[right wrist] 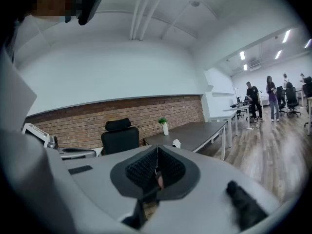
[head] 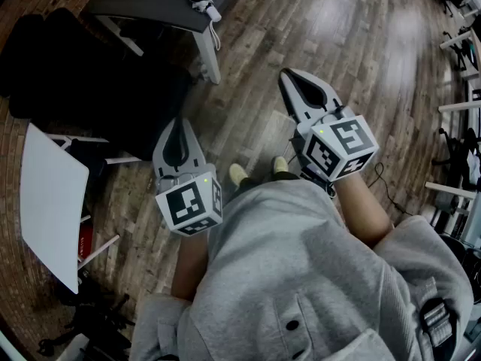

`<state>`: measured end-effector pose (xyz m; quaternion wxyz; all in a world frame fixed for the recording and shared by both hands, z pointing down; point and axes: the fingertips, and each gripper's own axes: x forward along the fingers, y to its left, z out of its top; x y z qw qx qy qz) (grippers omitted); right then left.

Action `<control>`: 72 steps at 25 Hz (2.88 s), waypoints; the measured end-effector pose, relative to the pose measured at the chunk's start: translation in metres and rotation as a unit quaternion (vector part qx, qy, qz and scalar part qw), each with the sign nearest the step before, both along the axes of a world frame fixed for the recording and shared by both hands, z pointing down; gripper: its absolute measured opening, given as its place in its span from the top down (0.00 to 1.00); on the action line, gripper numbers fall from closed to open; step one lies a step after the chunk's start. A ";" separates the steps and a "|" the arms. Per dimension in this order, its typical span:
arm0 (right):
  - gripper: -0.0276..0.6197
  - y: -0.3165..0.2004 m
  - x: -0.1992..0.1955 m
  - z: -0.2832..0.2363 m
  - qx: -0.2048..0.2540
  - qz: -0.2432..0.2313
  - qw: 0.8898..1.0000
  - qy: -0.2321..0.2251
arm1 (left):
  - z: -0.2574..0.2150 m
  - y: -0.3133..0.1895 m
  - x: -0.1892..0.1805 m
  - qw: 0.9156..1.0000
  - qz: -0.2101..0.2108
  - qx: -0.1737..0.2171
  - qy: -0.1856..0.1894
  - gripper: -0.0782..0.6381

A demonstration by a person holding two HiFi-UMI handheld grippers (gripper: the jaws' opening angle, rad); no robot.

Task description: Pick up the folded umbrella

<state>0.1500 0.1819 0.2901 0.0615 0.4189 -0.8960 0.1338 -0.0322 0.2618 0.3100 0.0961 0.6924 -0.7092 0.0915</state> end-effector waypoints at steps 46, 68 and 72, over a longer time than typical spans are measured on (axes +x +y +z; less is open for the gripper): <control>0.92 -0.030 -0.067 -0.002 0.025 -0.027 0.999 -0.001 | -0.001 -0.036 -0.055 1.000 0.000 0.004 -0.007 0.87; 0.92 -0.175 -0.069 0.014 0.023 -0.052 0.998 0.019 | 0.012 -0.193 -0.042 0.999 0.015 -0.037 -0.013 0.87; 0.92 -0.199 -0.069 0.016 0.017 -0.060 0.998 0.018 | 0.013 -0.216 -0.040 0.999 0.011 -0.041 -0.014 0.87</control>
